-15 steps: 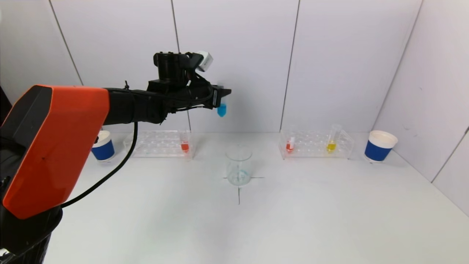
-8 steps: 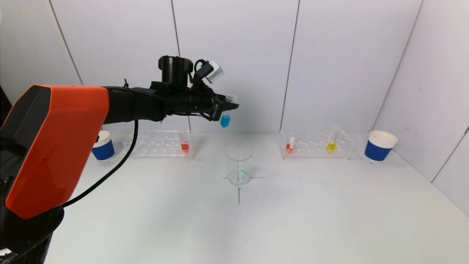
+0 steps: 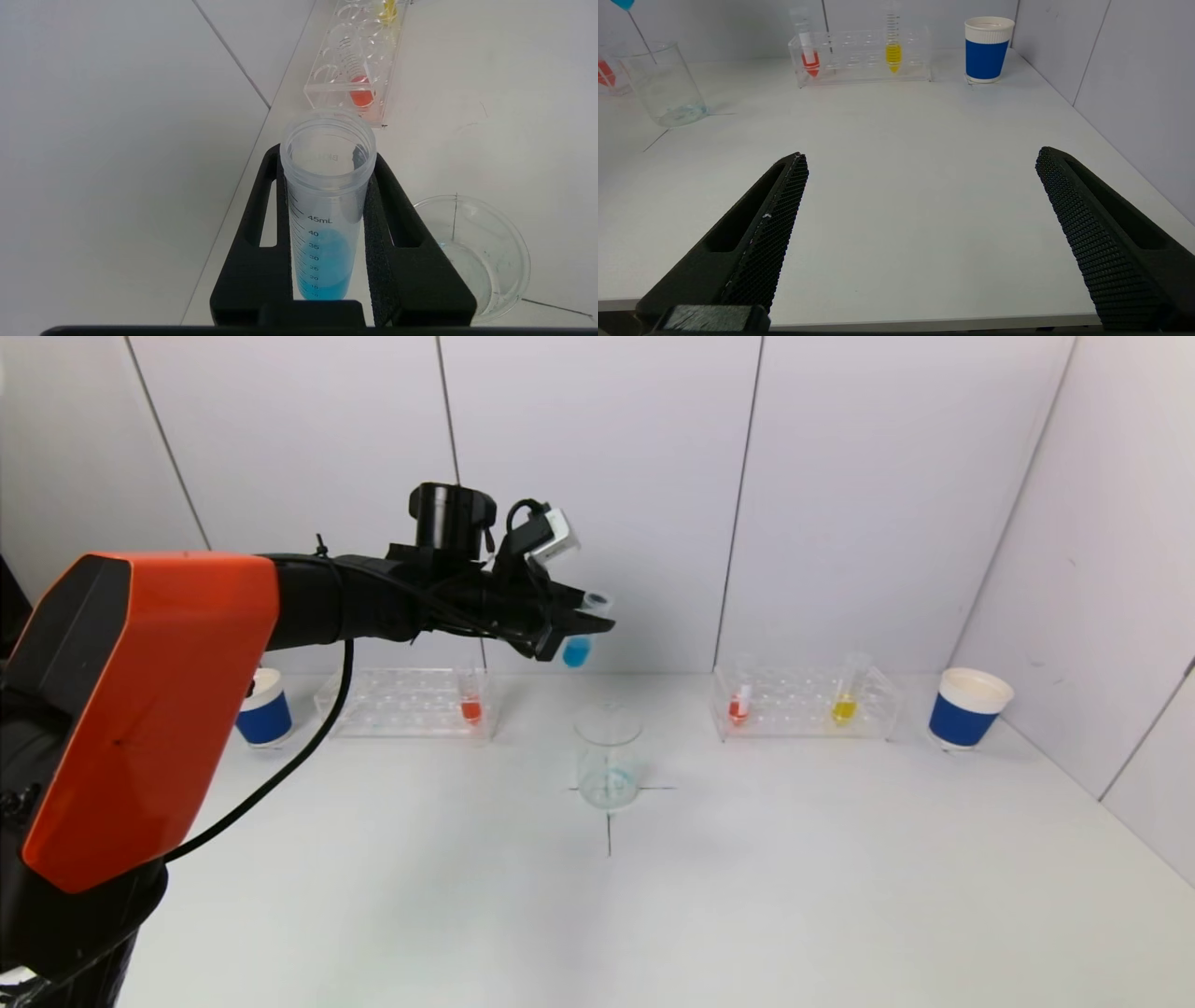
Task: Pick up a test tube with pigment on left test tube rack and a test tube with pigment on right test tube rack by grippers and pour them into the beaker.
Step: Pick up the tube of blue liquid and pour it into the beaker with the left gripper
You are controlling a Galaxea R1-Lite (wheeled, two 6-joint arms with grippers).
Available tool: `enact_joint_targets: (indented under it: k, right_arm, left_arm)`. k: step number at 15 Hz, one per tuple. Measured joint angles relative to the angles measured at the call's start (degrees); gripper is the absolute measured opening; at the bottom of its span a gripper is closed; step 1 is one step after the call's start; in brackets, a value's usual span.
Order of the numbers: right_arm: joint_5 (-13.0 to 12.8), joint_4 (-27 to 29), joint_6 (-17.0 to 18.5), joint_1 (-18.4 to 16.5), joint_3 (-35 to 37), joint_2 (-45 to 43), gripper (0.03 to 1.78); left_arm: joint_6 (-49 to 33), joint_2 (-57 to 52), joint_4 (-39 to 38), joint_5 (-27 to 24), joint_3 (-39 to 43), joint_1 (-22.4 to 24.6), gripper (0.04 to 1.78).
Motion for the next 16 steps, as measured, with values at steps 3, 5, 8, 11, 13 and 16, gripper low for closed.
enact_joint_targets:
  k: [3, 5, 8, 11, 13, 16]
  right_arm:
    - [0.0, 0.0, 0.0, 0.0, 0.0, 0.0, 1.77]
    - [0.0, 0.0, 0.0, 0.0, 0.0, 0.0, 1.77]
    - [0.0, 0.0, 0.0, 0.0, 0.0, 0.0, 1.77]
    - [0.0, 0.0, 0.0, 0.0, 0.0, 0.0, 1.77]
    - [0.0, 0.0, 0.0, 0.0, 0.0, 0.0, 1.77]
    - [0.0, 0.0, 0.0, 0.0, 0.0, 0.0, 1.77]
  left_arm:
    - [6.9, 0.5, -0.1, -3.1, 0.0, 1.4, 0.45]
    - [8.7, 0.6, -0.1, -4.3, 0.0, 1.9, 0.45]
    - [13.4, 0.6, -0.1, -5.5, 0.0, 2.3, 0.45]
    - [18.6, 0.7, -0.1, -6.0, 0.4, 2.3, 0.45]
    - [23.2, 0.8, 0.0, -6.1, 0.9, 2.5, 0.45]
    - [29.0, 1.0, 0.0, -6.2, 1.4, 2.6, 0.45]
